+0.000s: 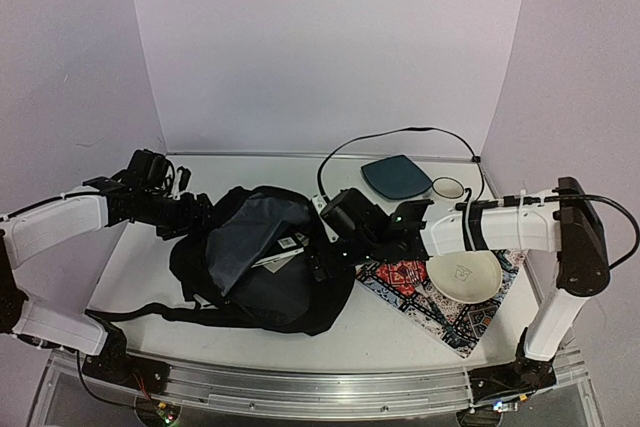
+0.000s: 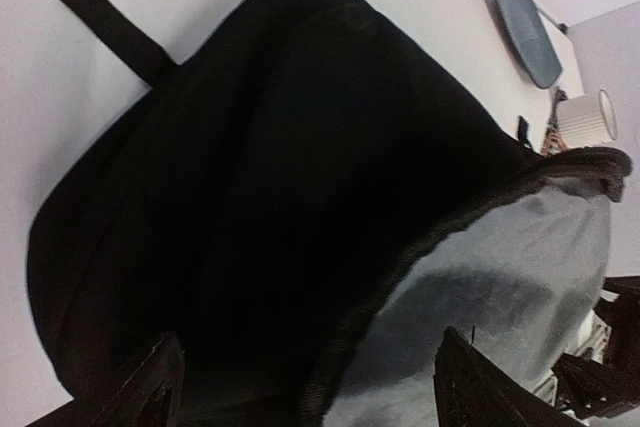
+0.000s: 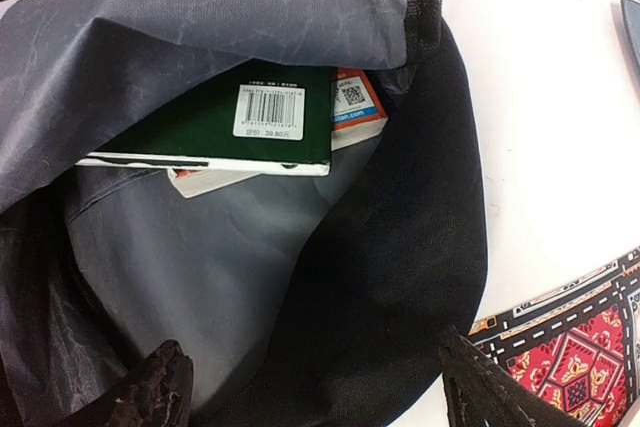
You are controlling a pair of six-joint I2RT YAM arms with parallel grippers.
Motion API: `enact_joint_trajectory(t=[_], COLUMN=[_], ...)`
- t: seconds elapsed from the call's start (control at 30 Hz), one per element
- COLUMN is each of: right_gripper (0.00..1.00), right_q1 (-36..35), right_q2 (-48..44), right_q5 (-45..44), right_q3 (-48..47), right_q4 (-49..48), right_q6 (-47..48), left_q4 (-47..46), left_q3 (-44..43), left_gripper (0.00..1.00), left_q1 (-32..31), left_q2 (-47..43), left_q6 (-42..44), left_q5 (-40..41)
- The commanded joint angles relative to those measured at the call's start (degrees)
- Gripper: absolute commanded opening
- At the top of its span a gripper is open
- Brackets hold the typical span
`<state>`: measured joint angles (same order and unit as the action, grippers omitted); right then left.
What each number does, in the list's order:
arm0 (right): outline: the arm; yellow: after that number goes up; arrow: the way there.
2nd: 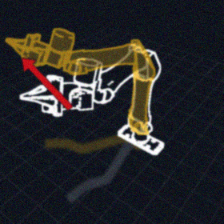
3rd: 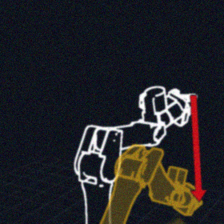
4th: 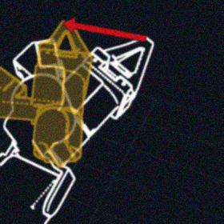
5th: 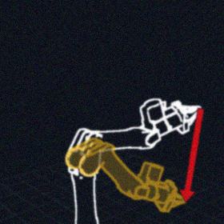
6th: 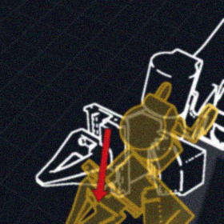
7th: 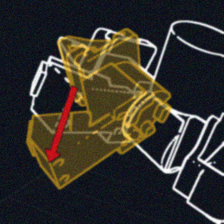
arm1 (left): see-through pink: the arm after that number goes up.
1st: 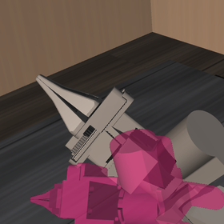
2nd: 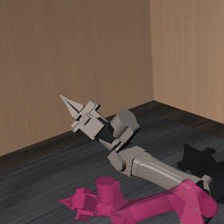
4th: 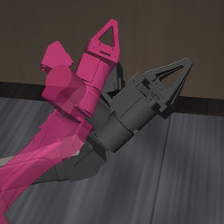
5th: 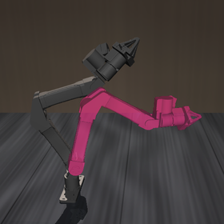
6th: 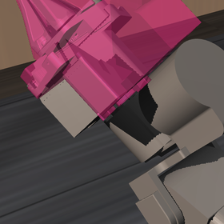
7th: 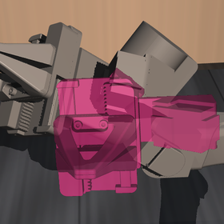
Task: Pack the student bag
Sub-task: Adjust the largest pocket of the student bag.
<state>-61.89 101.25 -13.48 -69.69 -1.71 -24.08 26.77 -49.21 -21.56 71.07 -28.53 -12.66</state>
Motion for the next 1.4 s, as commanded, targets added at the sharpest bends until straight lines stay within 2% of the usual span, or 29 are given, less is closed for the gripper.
enact_joint_trajectory(t=[0.0,0.2,0.4,0.6,0.73,0.9,1.13,1.2,1.37], right_gripper=[0.86,0.87,0.88,0.89,0.9,0.92,0.93,0.93,0.93], right_q1=[0.28,0.26,0.27,0.24,0.44,1.62,5.09,6.33,9.31], right_q2=[-0.76,-2.53,-4.64,-6.79,-8.85,-13.2,-18.66,-19.32,-18.08], right_q5=[-1.71,-4.83,-7.54,-11.1,-14.36,-16.8,-13.41,-11.65,-5.57], right_q3=[0.08,0.9,2.09,3.6,4.83,7.73,12.1,12.6,12.32], right_q4=[1.45,1.1,0.55,-0.17,-0.48,-0.89,-1.65,-2.01,-3.63], right_q6=[-0.35,-0.87,-0.98,-1.31,-2.6,-4.97,-4.57,-3.88,-1.56], left_q4=[-8.49,-14.04,-14.45,-15.57,-15.84,-16.16,-16.31,-16.32,-11.72], left_q3=[1.14,4.28,5.53,3.82,2.04,1.01,-3.24,-4.43,-7.0], left_gripper=[0.87,0.83,0.84,0.75,0.74,0.73,0.73,0.74,0.76], left_q1=[0.28,0.29,0.28,-0.58,-6.53,-18.35,-31.42,-33.8,-34.25], left_q2=[-0.78,1.5,2.99,-0.75,-1.03,4.5,6.82,6.8,4.52], left_q6=[-2.57,-5.98,-5.92,-4.81,-2.58,-1.85,-1.87,-1.19,2.85], left_q5=[-10.02,-18.11,-20.06,-28.72,-33.08,-30.53,-25.09,-24.71,-19.65])
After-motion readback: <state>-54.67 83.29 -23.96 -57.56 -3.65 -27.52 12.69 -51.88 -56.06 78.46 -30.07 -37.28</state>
